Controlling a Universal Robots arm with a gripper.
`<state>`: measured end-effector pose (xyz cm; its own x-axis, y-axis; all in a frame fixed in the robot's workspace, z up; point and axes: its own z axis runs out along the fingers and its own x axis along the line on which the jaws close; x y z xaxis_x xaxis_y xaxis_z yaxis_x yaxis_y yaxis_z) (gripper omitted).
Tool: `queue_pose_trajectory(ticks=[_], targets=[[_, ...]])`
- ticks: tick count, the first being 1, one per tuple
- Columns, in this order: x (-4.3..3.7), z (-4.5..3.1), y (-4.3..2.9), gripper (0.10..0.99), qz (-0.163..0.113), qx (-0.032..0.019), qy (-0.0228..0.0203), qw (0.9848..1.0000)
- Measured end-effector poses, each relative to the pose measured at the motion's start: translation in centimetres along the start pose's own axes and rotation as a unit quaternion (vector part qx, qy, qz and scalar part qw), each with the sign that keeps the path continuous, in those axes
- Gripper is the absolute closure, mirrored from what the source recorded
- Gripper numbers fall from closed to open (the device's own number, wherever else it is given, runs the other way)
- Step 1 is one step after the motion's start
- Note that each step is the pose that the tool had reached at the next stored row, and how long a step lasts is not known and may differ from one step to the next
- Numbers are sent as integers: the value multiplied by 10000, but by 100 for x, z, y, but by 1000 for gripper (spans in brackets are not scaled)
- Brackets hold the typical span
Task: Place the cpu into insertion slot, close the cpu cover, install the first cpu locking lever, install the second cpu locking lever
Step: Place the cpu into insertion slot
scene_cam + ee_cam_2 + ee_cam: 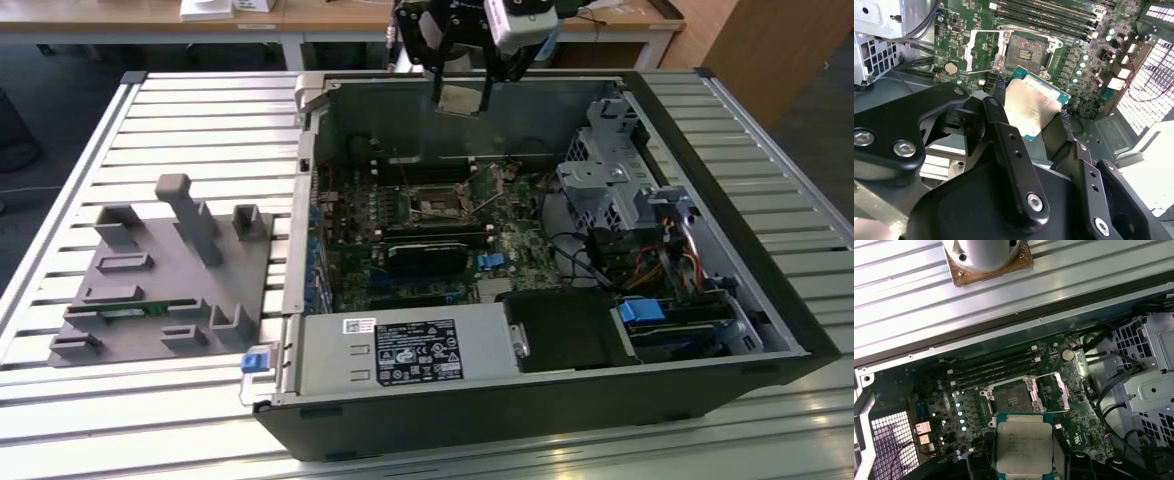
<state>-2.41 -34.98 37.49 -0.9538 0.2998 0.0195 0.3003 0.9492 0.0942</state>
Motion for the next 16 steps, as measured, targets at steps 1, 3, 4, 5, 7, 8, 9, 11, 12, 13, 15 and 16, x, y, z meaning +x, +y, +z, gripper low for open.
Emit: queue_pose_trajectory(ticks=[1, 3, 4, 5, 7, 8, 9, 11, 12, 13, 15, 16], targets=[[0, 1, 0, 545, 17, -1, -2, 10000], [0, 1, 0, 545, 52, -1, -5, 10000], [0, 1, 0, 545, 70, -2, -7, 10000], [0, 1, 0, 545, 88, -2, -8, 10000], [0, 2, 0, 545, 125, -3, -12, 9999], [0, 2, 0, 545, 143, -3, -14, 9999], [0, 2, 0, 545, 160, -3, -15, 9999], [0, 3, 0, 545, 196, -4, -19, 9998], [0, 3, 0, 545, 214, -4, -20, 9998], [0, 3, 0, 545, 232, -5, -22, 9997], [0, 4, 0, 545, 270, -6, -25, 9996], [0, 4, 0, 545, 288, -6, -27, 9996]])
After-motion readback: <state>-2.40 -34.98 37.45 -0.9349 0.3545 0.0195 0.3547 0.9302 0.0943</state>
